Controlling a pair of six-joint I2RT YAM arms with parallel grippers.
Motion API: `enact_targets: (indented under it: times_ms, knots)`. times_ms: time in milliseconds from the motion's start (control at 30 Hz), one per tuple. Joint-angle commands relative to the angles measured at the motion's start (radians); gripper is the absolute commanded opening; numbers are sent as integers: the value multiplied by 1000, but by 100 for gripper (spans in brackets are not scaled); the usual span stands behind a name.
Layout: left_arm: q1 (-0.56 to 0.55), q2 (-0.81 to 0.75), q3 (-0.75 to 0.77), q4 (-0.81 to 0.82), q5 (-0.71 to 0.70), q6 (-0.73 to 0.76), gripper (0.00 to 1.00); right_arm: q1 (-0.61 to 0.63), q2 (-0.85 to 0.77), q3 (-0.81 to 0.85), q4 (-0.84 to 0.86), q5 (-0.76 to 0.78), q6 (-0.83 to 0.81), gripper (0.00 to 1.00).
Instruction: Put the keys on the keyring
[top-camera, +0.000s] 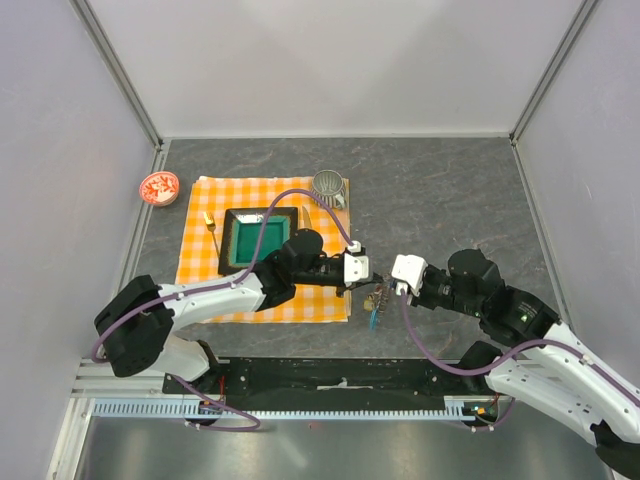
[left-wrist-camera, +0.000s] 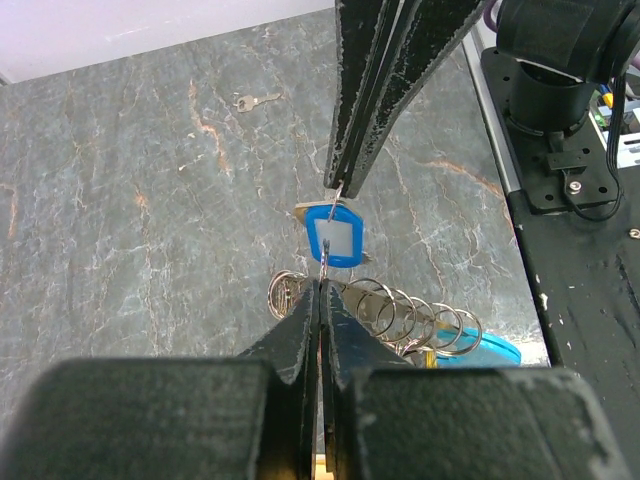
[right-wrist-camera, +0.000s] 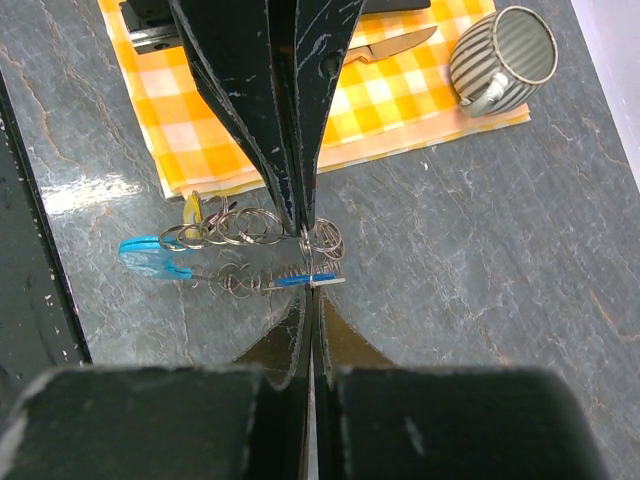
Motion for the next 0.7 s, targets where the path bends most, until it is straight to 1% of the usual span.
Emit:
enact_targets:
  times_ms: [0,667]
  knots:
    - [-2,-3,44,50,-10,6,2,5,-9,-17,39,26,-1,0]
    - [-2,-11,42,57,10,-3,2,19,12,-23,33,50,1,0]
